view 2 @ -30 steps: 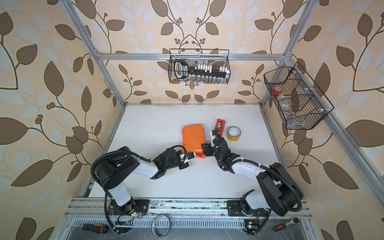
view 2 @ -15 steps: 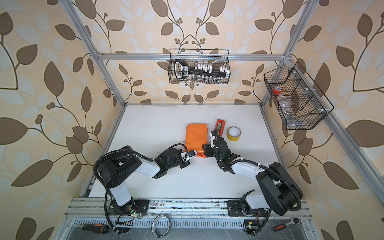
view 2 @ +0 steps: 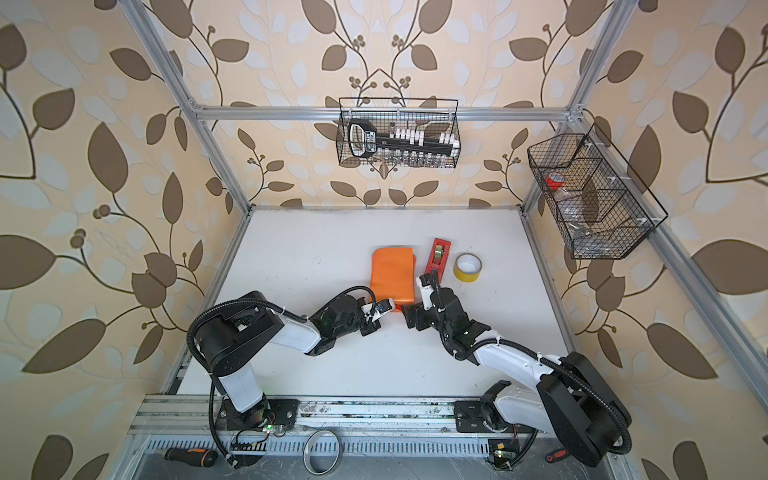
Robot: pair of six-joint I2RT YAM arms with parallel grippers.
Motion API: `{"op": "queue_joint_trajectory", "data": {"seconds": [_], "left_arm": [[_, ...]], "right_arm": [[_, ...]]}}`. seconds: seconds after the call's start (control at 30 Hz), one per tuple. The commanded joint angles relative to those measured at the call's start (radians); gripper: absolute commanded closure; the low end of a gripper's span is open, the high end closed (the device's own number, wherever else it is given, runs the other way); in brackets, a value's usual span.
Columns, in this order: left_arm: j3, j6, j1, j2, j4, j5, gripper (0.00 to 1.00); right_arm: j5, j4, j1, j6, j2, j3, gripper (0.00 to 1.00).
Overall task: Wrap the gift box in paper
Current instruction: 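Grip the box end with the right gripper next to the left gripper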
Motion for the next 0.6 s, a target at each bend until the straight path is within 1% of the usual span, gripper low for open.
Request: {"op": "queue_joint_trajectory", "data": {"seconds": [0.0,0.1,0.23,0.4,0.57], "left_arm": [[0.025,-0.004,-0.008,-0.011,0.027,0.01,1.0],[0.024,-0.003,-0.008,-0.015,0.026,0.011,1.0],[0.02,-0.002,-0.008,-0.016,0.029,0.011,1.0],[0.019,0.0,-0.008,-0.017,0.029,0.014,1.0],[0.021,0.003,-0.009,-0.016,0.026,0.017,1.0]], "right_arm": [[0.008,0.17,0.038,-0.076,0.063,-0.053,0.08],[0.018,0.3,0.045,-0.104,0.141,-0.075,0.06],[0.01,0.432,0.046,-0.146,0.243,-0.073,0.06],[0.035,0.53,0.043,-0.18,0.336,-0.061,0.1],[0.03,0.633,0.022,-0.2,0.415,-0.063,0.15]]}}
